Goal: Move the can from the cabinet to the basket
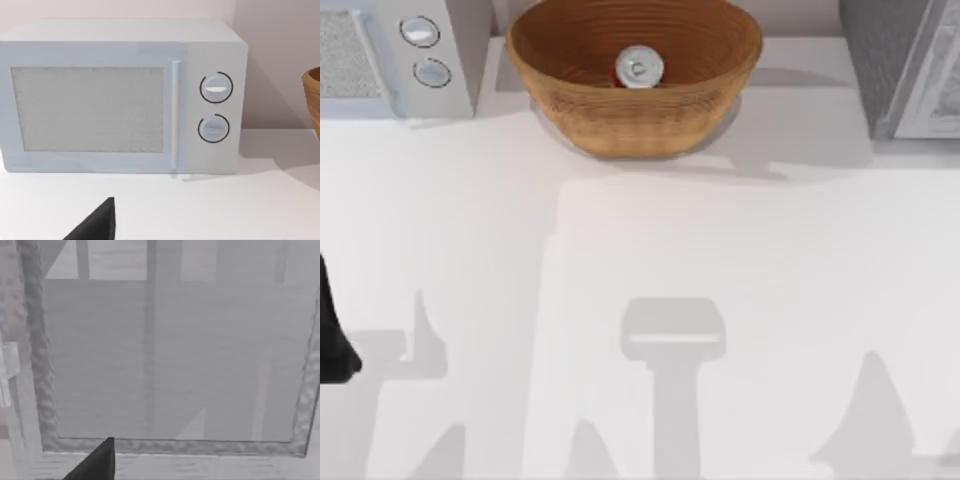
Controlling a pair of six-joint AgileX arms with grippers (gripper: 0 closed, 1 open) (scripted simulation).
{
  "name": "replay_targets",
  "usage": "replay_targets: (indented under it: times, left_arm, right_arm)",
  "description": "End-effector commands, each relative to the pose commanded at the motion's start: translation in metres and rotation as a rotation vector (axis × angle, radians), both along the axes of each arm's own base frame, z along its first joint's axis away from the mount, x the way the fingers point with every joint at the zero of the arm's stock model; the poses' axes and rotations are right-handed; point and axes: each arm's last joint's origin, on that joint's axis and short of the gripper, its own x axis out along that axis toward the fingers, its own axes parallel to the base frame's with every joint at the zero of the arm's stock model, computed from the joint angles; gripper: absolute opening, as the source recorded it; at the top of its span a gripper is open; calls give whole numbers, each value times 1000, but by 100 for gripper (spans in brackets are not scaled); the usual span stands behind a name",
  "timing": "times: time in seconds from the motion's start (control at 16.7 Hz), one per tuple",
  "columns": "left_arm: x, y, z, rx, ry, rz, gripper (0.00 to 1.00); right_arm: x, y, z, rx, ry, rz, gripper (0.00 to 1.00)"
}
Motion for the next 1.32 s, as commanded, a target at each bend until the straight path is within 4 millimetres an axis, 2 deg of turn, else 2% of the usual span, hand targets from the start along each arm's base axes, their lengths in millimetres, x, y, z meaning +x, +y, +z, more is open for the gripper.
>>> replay_targets:
  times: [0.24,0.42,0.54,0.9,1.08,1.32]
  left_arm:
    - [0,0,0,0,0,0,100]
    - [0,0,0,0,0,0,100]
    - [0,0,0,0,0,0,100]
    - [0,0,0,0,0,0,100]
    - [0,0,0,0,0,0,100]
    - [0,0,0,0,0,0,100]
  right_arm:
    - [-1,-53,-20,14,15,2,100]
    - [-8,-79,-33,17,17,4,100]
    - [-11,-86,-37,19,18,4,100]
    - [-11,-85,-38,22,20,6,100]
    - [-6,-96,-27,16,17,7,100]
    - [9,-128,15,9,15,6,100]
